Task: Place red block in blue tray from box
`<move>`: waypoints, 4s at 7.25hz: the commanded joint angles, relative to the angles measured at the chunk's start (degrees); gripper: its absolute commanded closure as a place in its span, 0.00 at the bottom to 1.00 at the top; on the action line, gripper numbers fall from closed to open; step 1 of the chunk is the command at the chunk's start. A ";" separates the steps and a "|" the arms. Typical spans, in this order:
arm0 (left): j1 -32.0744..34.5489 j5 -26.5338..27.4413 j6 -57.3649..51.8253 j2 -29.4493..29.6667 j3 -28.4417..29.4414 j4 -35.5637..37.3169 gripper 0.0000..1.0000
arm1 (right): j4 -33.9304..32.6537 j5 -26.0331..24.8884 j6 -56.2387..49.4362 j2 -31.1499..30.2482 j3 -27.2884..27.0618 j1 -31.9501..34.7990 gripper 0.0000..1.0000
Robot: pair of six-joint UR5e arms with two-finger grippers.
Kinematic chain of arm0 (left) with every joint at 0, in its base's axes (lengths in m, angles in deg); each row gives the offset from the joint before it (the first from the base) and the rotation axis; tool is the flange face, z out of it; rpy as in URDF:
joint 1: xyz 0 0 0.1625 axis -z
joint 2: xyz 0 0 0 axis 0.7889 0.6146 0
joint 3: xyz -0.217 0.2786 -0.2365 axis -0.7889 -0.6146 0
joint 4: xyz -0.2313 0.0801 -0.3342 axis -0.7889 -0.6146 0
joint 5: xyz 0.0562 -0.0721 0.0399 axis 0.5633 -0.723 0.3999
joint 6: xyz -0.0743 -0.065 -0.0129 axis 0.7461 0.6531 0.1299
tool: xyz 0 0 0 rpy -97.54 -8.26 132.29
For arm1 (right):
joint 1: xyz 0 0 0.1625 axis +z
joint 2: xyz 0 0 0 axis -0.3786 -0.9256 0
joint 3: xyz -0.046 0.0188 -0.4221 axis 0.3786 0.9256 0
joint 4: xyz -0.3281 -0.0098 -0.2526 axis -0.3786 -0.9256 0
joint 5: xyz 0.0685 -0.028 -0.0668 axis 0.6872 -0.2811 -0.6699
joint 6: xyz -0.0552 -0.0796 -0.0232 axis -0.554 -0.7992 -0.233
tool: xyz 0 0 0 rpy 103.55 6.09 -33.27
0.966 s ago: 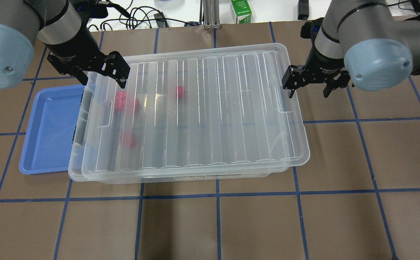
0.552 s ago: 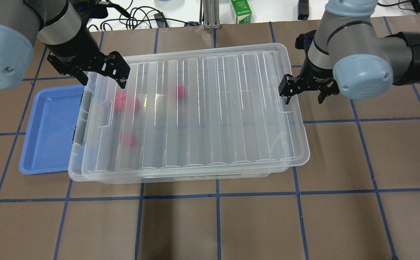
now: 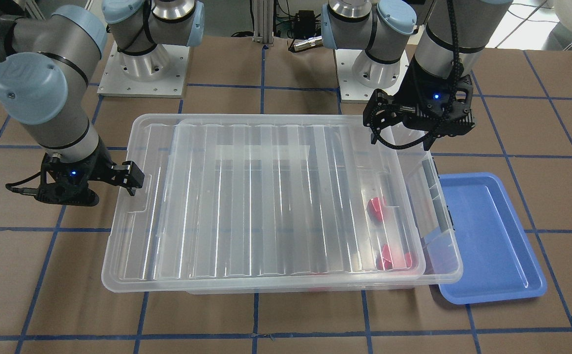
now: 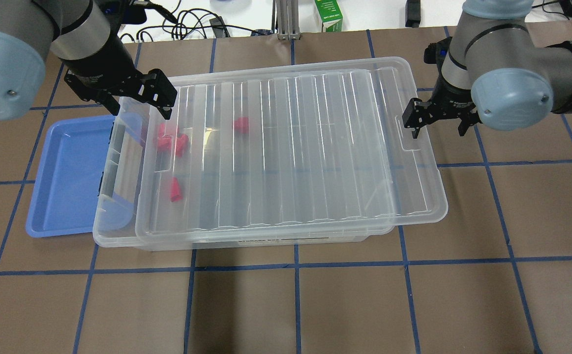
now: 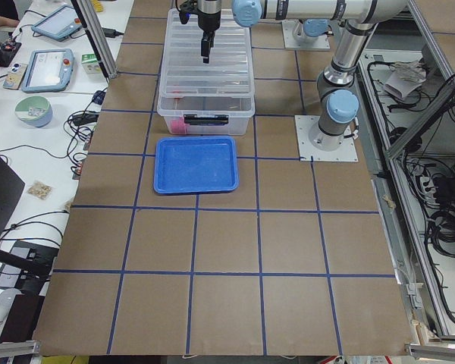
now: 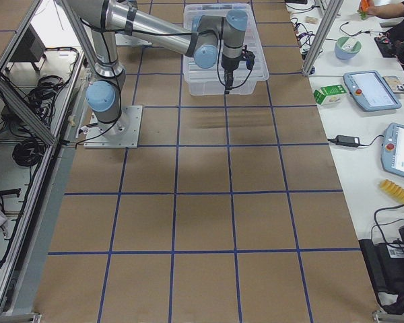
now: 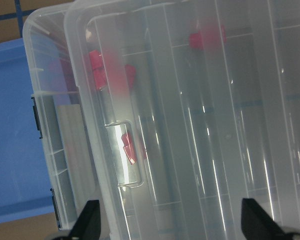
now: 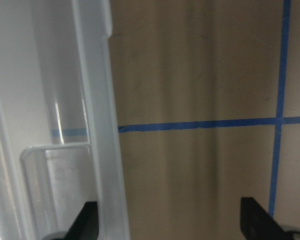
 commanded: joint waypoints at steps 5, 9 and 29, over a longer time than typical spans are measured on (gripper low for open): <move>-0.36 0.52 -0.26 -0.11 -0.07 0.00 0.00 | 0.49 -4.31 -9.49 -0.93 -0.18 -8.45 0.00; -1.68 -0.27 11.75 5.15 -3.73 1.58 0.00 | 0.84 -4.04 -10.57 -1.72 0.00 -9.26 0.00; -5.46 -0.09 19.33 15.18 -26.60 30.67 0.08 | 21.75 4.12 -1.44 -10.87 14.06 1.38 0.00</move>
